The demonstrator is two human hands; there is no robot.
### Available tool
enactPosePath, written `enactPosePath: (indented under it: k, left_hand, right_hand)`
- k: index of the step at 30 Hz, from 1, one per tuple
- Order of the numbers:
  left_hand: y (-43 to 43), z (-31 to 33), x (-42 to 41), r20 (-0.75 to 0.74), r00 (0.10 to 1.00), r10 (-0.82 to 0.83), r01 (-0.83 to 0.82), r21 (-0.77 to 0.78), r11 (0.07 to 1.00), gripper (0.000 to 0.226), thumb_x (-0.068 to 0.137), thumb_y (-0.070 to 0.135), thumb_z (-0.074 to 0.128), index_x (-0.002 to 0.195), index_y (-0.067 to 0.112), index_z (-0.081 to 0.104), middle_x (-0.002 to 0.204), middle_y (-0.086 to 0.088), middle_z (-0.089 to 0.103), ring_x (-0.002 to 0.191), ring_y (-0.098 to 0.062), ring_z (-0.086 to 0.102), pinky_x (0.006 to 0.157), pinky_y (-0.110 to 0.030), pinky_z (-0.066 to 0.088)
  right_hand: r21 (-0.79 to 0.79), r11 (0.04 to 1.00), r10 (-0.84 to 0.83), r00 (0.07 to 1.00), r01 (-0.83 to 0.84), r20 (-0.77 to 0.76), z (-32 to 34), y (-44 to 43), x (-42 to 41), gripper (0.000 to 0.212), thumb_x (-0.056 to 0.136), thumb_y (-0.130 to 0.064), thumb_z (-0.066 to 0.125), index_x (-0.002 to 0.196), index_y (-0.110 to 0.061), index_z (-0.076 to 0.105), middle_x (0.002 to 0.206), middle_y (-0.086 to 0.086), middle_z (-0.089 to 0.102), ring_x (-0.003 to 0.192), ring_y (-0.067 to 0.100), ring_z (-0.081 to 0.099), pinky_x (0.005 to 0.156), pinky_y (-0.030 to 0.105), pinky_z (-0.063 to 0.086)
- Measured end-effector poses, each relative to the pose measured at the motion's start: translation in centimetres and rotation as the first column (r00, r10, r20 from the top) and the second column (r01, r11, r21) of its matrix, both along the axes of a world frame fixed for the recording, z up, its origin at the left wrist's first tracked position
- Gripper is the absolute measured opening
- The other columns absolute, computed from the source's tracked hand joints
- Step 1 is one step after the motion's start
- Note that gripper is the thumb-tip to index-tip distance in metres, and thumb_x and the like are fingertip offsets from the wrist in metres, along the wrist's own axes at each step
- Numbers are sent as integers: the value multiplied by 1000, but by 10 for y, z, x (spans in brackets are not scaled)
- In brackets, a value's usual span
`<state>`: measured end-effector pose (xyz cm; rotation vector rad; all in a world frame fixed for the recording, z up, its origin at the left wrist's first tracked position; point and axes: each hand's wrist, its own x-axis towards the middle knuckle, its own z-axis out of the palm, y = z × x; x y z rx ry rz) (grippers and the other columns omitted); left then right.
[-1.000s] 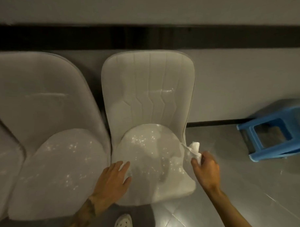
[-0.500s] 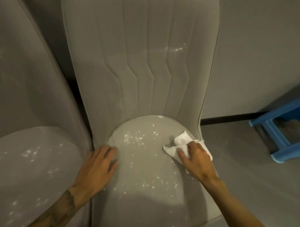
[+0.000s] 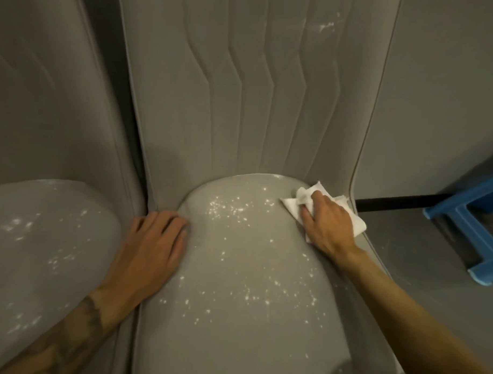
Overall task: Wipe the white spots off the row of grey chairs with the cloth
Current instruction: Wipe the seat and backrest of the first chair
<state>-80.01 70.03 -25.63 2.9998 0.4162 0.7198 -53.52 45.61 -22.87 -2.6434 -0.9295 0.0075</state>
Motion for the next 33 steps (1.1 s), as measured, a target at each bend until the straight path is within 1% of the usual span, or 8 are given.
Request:
enactPosePath:
  k: [4, 10, 13, 15, 20, 26, 29, 33]
  left_hand:
    - [0, -4, -1, 2, 1000, 3, -3, 21, 1000, 24, 106, 25, 42, 115, 17, 63, 113, -3, 58, 95, -27, 54, 82, -41, 38]
    - [-3, -9, -17, -21, 1000, 8, -7, 44, 999, 30, 106, 25, 42, 123, 12, 63, 124, -9, 57, 111, -30, 54, 96, -41, 39]
    - [-10, -9, -20, -15, 999, 50, -49, 10, 999, 32, 106, 24, 40, 124, 10, 63, 125, -10, 57, 115, -32, 54, 98, -42, 40]
    - [-11, -8, -20, -20, 999, 48, -48, 2, 999, 34, 106, 24, 39, 125, 9, 63, 126, -10, 57, 116, -33, 55, 99, -44, 41]
    - [-14, -5, -20, -12, 998, 66, -67, -24, 997, 36, 103, 22, 40, 123, 6, 66, 125, -11, 60, 116, -35, 57, 100, -45, 42]
    - [-15, -1, -19, -18, 997, 74, -74, -34, 997, 35, 101, 20, 44, 121, 6, 68, 125, -12, 61, 117, -35, 58, 100, -44, 42]
    - [-15, -3, -19, -11, 997, 72, -72, -42, 997, 37, 103, 23, 41, 122, 7, 67, 124, -11, 61, 116, -34, 57, 99, -44, 43]
    - [-15, -6, -18, 4, 997, 74, -73, -44, 996, 34, 103, 23, 41, 119, 8, 66, 123, -9, 60, 116, -31, 56, 99, -41, 41]
  right_hand:
    - [-43, 972, 234, 971, -233, 42, -7, -13, -23, 30, 98, -58, 28, 99, -32, 42, 99, 1, 65, 81, 24, 63, 70, 37, 47]
    - [-20, 996, -83, 995, 84, 53, -1, 18, -5, 35, 102, -44, 35, 113, -15, 51, 115, 13, 66, 98, 37, 63, 82, 43, 47]
    - [-27, 980, 197, 980, -197, -8, -8, 23, -42, 34, 100, -51, 31, 110, -22, 45, 108, 9, 64, 91, 34, 63, 76, 40, 44]
    - [-68, 963, 260, 965, -261, -22, -2, 9, -34, 29, 99, -50, 36, 108, -23, 44, 107, 8, 64, 90, 33, 63, 72, 38, 41]
    - [-114, 993, -33, 999, 34, 14, 9, 5, 8, 34, 103, -41, 36, 115, -12, 50, 119, 16, 64, 100, 39, 63, 84, 44, 48]
    - [-58, 974, 219, 976, -219, -8, -9, 31, -35, 29, 102, -46, 34, 109, -20, 44, 114, 9, 63, 96, 35, 62, 76, 41, 43]
    - [-68, 993, 94, 996, -92, 13, -4, 30, -8, 32, 102, -43, 37, 116, -15, 48, 120, 13, 60, 102, 37, 61, 83, 43, 46]
    - [-29, 998, -45, 997, 47, 63, -8, 45, -5, 32, 102, -40, 37, 110, -12, 49, 118, 16, 59, 100, 39, 60, 77, 41, 42]
